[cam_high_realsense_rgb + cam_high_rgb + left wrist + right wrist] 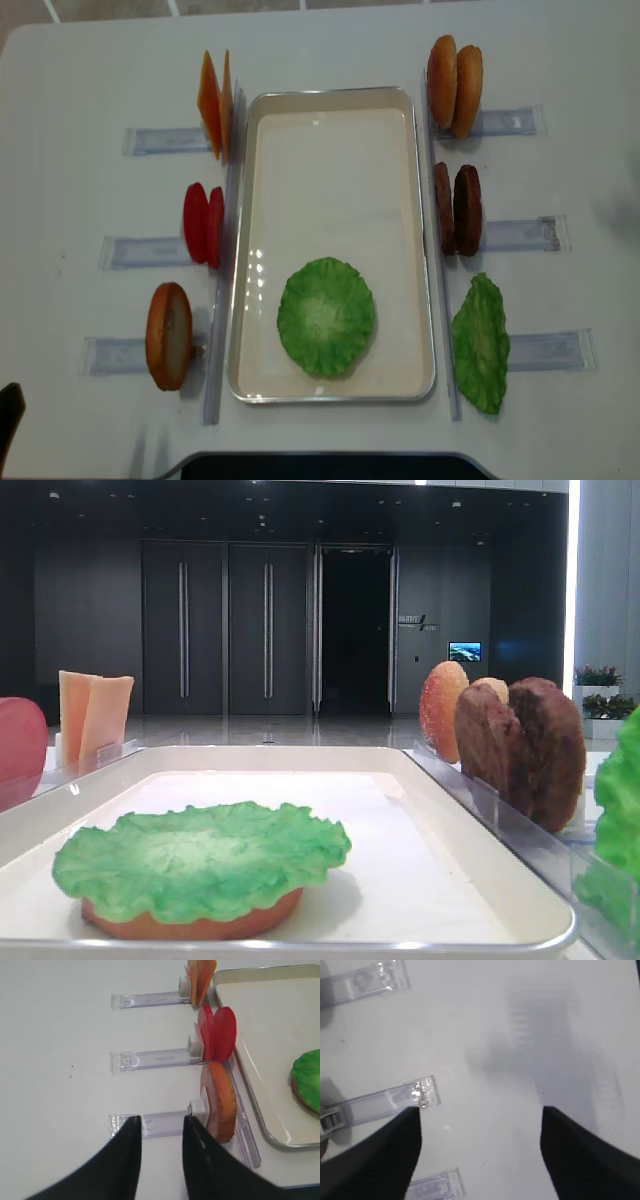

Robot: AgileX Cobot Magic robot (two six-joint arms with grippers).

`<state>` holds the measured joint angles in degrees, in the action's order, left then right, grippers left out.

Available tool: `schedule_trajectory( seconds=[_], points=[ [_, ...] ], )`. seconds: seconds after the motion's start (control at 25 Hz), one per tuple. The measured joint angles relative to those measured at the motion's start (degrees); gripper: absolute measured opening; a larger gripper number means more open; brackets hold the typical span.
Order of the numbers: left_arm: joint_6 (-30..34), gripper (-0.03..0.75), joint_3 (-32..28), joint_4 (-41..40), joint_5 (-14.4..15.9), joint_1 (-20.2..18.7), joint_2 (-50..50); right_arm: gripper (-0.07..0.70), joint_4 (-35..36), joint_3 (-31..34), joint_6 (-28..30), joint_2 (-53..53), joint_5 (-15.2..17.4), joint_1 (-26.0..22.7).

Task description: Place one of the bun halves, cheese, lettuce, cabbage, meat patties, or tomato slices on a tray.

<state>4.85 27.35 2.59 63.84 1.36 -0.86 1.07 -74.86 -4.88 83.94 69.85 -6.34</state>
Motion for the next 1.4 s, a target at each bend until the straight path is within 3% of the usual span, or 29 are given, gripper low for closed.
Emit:
schedule_trajectory(
  seconds=[0.24, 0.4, 0.72, 1.4],
  points=[
    [0.0, 0.219, 0.0, 0.0, -0.1, 0.0, 0.0, 0.505, 0.1, 1.2, 3.4, -2.8, 0.0, -0.6],
    [0.0, 0.219, 0.0, 0.0, -0.1, 0.0, 0.0, 0.505, 0.1, 7.8, 4.4, -8.8, 0.0, -0.6],
    [0.0, 0.219, 0.0, 0.0, -0.1, 0.0, 0.0, 0.505, -0.2, 22.6, 4.4, -26.7, 0.3, -0.6],
    [0.0, 0.219, 0.0, 0.0, -0.1, 0.0, 0.0, 0.501, -0.4, 37.9, 8.8, -70.4, 0.5, -0.6]
  ],
)
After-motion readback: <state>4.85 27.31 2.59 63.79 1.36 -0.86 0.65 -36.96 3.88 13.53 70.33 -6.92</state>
